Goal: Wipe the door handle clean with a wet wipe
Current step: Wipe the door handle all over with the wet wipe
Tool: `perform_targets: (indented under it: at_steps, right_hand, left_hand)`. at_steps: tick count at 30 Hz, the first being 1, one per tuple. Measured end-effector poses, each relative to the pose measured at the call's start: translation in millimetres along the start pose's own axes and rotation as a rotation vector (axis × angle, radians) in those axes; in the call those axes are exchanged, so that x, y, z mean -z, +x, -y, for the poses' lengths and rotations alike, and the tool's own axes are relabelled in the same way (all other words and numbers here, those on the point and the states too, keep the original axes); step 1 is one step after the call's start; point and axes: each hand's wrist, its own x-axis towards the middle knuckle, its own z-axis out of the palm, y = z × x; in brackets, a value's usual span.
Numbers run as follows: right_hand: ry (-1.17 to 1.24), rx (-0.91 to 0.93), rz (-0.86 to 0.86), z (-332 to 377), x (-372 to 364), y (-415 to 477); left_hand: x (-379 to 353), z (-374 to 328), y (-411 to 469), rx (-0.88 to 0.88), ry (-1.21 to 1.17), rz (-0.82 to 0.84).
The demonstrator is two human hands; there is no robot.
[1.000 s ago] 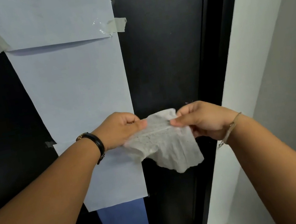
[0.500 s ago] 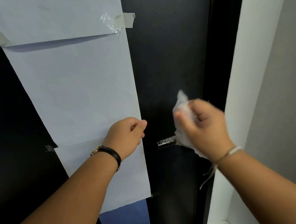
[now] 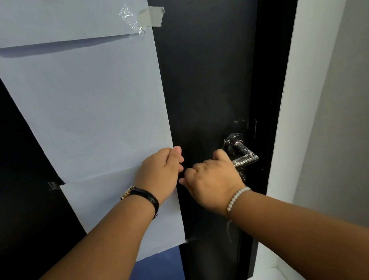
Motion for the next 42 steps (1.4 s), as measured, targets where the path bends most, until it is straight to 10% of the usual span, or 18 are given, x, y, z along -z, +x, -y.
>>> perform_targets:
  at_steps: [12, 24, 35, 42]
  right_hand:
    - [0.223, 0.002, 0.566, -1.9, 18.0, 35.4]
    - [0.045, 0.198, -0.395, -14.3, -25.2, -4.8]
    - [0.044, -0.207, -0.077, 1.3, -2.3, 3.1]
    - [0.041, -0.083, -0.089, -21.0, -9.2, -24.1]
  left_hand:
    - [7.8, -0.9, 1.5, -0.015, 0.049, -0.024]
    - [-3.5, -13.2, -1.6, -0.079, 0.165, -0.007]
    - [-10.8, -4.7, -4.7, -0.210, 0.326, -0.045]
    - [-21.6, 10.4, -5.9, -0.323, 0.426, -0.090]
